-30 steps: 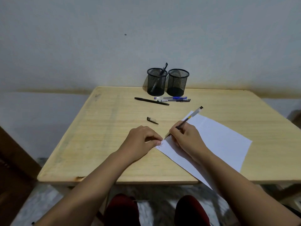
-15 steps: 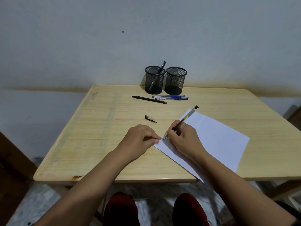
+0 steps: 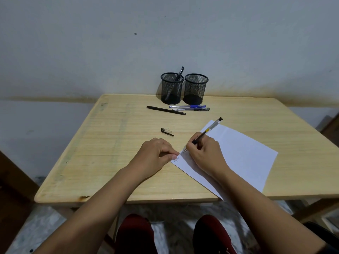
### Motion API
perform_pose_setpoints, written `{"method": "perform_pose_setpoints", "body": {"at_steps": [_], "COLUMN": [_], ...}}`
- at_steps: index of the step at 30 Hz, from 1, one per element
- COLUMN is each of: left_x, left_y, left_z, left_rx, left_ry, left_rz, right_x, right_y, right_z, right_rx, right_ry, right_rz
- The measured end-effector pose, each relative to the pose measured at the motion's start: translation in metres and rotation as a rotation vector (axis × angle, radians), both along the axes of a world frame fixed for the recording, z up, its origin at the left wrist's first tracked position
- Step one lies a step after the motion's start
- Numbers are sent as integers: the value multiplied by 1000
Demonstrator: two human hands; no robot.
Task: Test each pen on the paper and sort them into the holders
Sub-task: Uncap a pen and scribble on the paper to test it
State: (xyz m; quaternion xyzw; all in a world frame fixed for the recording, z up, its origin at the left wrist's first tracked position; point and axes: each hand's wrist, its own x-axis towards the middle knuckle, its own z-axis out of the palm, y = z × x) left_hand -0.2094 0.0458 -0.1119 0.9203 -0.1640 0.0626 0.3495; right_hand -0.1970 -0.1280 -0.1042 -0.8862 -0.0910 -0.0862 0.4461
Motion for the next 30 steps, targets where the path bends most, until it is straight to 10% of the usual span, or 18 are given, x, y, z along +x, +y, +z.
{"method": "perform_pose_setpoints", "body": {"at_steps": [30], "left_x": [-2], "left_y": [-1], "left_z": [2], "left_rx": [37], "left_ry": [7], "left_rz": [10], "right_x": [2], "right_y": [2], "right_z": [-3], "right_rx": [-18], "right_ry": [-36], "right_rz": [-46]}}
